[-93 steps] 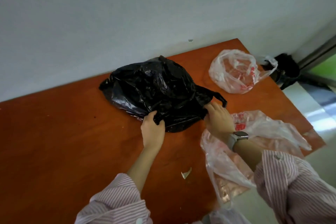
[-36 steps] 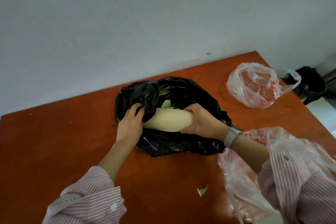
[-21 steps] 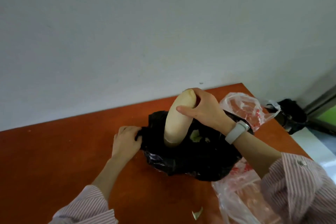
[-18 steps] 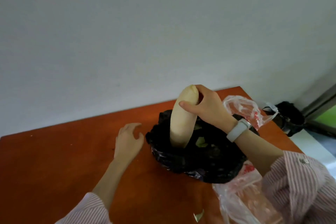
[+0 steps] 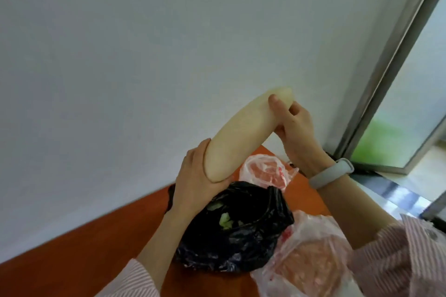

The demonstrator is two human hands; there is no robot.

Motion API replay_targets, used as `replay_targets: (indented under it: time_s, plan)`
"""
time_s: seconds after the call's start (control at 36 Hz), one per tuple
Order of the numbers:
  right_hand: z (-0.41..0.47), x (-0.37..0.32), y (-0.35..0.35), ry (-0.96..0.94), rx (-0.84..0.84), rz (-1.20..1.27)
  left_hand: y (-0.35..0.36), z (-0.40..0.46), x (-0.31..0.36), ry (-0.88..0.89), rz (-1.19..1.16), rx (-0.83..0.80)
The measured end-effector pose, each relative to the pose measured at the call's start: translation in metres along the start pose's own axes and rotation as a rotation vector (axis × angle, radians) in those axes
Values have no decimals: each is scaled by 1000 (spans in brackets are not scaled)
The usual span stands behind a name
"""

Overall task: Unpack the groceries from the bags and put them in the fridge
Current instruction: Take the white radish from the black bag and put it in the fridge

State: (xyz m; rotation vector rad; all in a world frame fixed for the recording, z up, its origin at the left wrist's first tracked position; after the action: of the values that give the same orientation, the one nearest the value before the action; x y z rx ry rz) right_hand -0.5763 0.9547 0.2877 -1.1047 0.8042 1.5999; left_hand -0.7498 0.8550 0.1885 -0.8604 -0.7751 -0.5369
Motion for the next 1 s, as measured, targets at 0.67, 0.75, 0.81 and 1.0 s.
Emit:
replay_targets:
  time_s: [0.67, 0.75, 0.81, 1.0]
  plan:
    - [-324, 50, -447, 431, 275, -654, 451, -237, 302, -412, -957, -777]
    - [-376, 44, -522, 507, 445, -663, 511, -283, 357, -306, -863, -1014]
    - [-409, 36, -568, 537, 540, -687, 549, -308, 389, -262, -846, -1112]
    - [-506, 0, -716, 619, 808, -776, 679, -402, 502, -257, -1017, -1332]
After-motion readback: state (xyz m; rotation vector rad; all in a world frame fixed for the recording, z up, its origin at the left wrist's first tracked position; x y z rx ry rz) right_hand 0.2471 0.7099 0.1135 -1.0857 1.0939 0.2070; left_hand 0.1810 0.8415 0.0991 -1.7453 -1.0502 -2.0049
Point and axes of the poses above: each hand's wrist, its own z-axis towards the middle knuckle, its own y-axis out of the palm, x = y × z, the point moved 10 cm from there along z, towards the middle knuckle, and after that the axes turned 8 degrees about -z, right-handed, at the moved point
